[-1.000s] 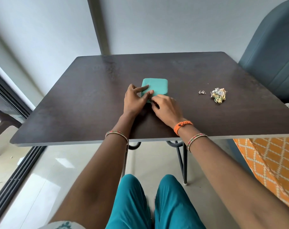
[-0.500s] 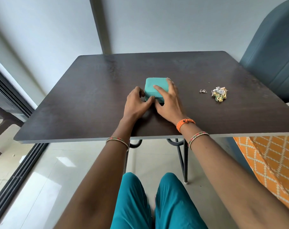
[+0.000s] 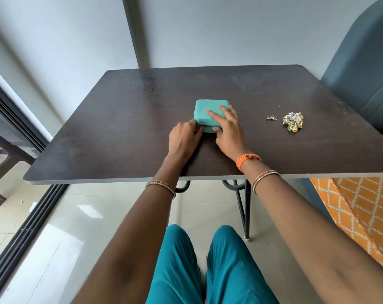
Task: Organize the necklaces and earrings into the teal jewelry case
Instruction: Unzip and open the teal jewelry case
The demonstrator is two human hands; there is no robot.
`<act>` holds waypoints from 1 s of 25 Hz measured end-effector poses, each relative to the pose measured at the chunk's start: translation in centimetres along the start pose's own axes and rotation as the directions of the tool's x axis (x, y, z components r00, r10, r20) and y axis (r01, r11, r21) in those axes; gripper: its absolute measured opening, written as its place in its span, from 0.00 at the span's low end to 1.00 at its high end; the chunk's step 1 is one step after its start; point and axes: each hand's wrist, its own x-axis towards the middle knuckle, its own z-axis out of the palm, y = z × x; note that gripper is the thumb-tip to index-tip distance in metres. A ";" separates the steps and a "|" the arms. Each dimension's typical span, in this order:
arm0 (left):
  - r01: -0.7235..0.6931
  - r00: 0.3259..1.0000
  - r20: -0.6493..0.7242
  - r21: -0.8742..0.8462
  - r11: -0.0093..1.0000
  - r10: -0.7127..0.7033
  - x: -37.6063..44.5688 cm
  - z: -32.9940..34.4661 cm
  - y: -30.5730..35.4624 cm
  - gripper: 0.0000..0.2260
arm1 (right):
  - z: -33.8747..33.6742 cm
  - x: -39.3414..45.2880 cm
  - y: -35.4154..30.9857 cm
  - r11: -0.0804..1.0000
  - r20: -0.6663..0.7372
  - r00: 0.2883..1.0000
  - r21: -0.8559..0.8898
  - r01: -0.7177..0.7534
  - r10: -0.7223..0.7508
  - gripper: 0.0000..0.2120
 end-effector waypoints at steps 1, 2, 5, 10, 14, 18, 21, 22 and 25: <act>-0.005 1.000 -0.001 -0.015 1.000 0.005 -0.1 -0.1 0.0 0.12 | 0.0 0.0 0.0 1.000 -0.001 1.000 -0.001 0.003 -0.003 0.27; -0.002 1.000 -0.002 -0.044 0.999 0.002 -0.2 -0.2 -0.1 0.11 | -0.1 -0.1 0.0 1.000 -0.003 1.000 -0.004 0.005 -0.005 0.27; 0.032 0.999 -0.018 -0.157 0.987 -0.035 -0.3 -0.5 -0.4 0.08 | -0.1 0.0 0.1 1.000 -0.003 1.000 0.000 0.002 -0.002 0.27; 0.129 0.986 -0.080 -0.215 0.968 -0.149 0.2 -0.2 -0.8 0.06 | 0.2 0.2 0.2 1.000 -0.016 1.000 0.003 0.013 -0.013 0.28; 0.215 0.971 -0.072 -0.162 0.963 -0.229 2.8 -0.4 -2.3 0.06 | 0.2 0.1 0.2 0.999 -0.031 0.999 0.024 0.024 -0.023 0.30; 0.250 0.968 0.057 -0.102 0.963 -0.245 7.1 -0.5 -2.8 0.07 | 0.1 0.2 0.4 0.998 -0.026 1.000 0.054 0.016 -0.015 0.31; 0.224 0.973 0.061 -0.051 0.973 -0.220 9.1 0.1 -1.7 0.09 | 0.1 0.1 0.2 0.997 -0.021 1.000 0.072 0.020 -0.018 0.33; 0.210 0.976 0.061 -0.039 0.977 -0.207 9.6 0.5 -1.4 0.10 | 0.2 0.1 0.3 0.997 -0.015 1.000 0.071 0.015 -0.014 0.33; 0.212 0.976 0.065 -0.046 0.976 -0.209 9.7 1.4 -1.0 0.13 | 0.0 0.1 0.1 0.998 -0.003 1.000 0.059 0.022 -0.022 0.33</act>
